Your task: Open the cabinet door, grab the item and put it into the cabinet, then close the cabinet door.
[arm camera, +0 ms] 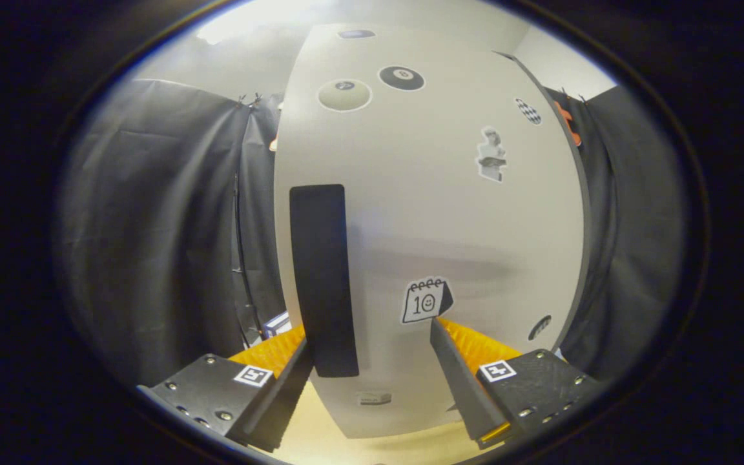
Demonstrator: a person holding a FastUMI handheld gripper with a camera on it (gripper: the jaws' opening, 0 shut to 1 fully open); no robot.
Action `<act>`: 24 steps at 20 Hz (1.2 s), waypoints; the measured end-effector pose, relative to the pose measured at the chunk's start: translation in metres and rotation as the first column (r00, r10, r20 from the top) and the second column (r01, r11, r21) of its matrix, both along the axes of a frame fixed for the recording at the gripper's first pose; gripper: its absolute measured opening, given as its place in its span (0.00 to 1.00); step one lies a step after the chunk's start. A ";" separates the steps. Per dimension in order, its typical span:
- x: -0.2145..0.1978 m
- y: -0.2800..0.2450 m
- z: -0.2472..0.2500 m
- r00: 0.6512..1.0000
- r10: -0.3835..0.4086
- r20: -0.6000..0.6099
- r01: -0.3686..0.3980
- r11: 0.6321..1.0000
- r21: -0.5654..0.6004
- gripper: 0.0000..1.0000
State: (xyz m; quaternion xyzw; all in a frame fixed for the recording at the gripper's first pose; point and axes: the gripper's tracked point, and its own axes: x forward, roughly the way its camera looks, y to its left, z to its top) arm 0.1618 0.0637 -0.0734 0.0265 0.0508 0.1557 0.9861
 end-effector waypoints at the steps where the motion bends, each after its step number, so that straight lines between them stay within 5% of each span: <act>1: 0.009 0.007 -0.001 1.000 -0.008 0.009 0.008 1.000 -0.005 1.00; 13: 0.078 0.029 -0.010 0.984 -0.163 0.070 0.165 0.986 -0.026 1.00; 24: 0.061 0.029 -0.012 0.987 -0.160 0.025 0.160 0.987 -0.009 1.00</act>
